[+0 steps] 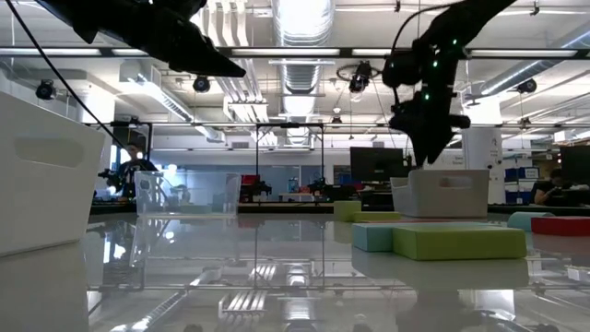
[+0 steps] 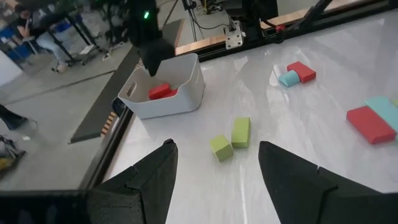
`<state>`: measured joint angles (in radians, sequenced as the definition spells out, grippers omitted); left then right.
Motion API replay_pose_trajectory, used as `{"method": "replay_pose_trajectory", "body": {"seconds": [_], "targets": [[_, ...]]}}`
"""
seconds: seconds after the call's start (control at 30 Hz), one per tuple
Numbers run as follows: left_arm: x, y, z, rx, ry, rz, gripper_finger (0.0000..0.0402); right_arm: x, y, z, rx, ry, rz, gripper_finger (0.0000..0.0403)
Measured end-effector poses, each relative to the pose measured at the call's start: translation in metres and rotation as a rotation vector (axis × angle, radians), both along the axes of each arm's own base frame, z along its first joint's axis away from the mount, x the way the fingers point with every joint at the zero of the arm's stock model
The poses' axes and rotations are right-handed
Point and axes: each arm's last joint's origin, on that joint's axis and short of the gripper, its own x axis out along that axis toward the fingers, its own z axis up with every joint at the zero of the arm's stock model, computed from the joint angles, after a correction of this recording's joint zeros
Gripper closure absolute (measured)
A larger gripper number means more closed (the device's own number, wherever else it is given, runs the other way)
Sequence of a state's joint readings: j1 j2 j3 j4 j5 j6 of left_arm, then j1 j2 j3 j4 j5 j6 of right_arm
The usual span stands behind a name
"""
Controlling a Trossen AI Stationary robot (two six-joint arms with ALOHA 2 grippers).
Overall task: Sort & place blocks by color
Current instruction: Put the top green block into the white bin
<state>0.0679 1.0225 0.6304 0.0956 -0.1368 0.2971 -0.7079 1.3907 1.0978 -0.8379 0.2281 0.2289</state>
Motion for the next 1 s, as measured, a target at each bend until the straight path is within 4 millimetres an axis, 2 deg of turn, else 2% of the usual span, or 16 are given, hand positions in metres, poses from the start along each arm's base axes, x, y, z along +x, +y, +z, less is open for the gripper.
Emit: {"method": "replay_pose_trajectory", "body": {"seconds": [0.2, 0.37, 0.63, 1.0], "targets": [[0.0, 0.0, 0.0, -0.128, -0.028, 0.04, 0.0192, 0.012, 0.046, 0.021, -0.067, -0.117, 0.126, 0.0255], [0.002, 0.0, -0.002, -0.199, -0.034, 0.062, 0.0192, 0.019, 0.085, 0.023, -0.125, -0.241, 0.269, 0.0265], [0.021, 0.001, -0.014, -0.225, -0.049, 0.066, 0.0192, 0.021, 0.131, 0.006, -0.176, -0.409, 0.444, 0.0277], [0.051, 0.003, -0.037, -0.225, -0.094, 0.061, 0.0192, 0.025, 0.167, -0.028, -0.227, -0.537, 0.642, 0.0297]]}}
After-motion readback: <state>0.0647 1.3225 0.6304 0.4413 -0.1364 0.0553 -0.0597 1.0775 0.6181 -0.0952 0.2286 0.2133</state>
